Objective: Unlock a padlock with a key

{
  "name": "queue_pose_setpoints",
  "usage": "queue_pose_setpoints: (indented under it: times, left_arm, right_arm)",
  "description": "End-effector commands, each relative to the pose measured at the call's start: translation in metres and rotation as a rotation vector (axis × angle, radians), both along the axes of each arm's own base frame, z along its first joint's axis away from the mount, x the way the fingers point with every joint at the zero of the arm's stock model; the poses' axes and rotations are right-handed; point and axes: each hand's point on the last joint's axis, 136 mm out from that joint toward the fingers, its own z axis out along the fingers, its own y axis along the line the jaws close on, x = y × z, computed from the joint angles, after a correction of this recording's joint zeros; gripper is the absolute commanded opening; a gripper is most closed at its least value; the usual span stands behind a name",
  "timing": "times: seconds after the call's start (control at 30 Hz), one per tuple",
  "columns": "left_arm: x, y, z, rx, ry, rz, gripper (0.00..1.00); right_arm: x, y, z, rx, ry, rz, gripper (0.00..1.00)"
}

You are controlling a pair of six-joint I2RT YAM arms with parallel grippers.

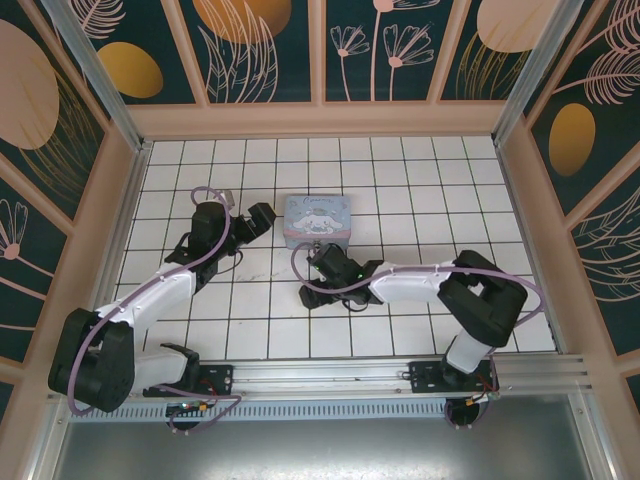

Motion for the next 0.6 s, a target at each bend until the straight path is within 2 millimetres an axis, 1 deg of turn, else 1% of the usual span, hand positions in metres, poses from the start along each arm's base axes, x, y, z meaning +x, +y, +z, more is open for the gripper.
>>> queue_pose_setpoints:
  times: [0.0, 0.13, 0.3, 0.4, 0.57]
  left_arm:
    - [0.003, -0.001, 0.004, -0.024, -0.018, -0.004, 0.99]
    - [0.003, -0.002, 0.002, -0.026, -0.011, -0.005, 0.99]
    - [0.003, -0.002, 0.003, -0.027, -0.010, -0.003, 0.99]
    - [0.003, -0.002, 0.003, -0.029, -0.009, -0.002, 0.99]
    - [0.003, -0.002, 0.002, -0.031, -0.005, 0.002, 0.99]
  right_arm:
    - [-0.001, -0.010, 0.006, -0.002, -0.013, -0.040, 0.67]
    - [-0.005, -0.011, 0.004, -0.014, -0.012, -0.022, 0.64]
    - [-0.010, -0.005, 0.004, -0.040, -0.019, 0.014, 0.55]
    - [-0.013, 0.002, 0.002, -0.049, -0.018, 0.031, 0.52]
    - [-0.018, 0.009, -0.012, -0.112, -0.022, 0.053, 0.47]
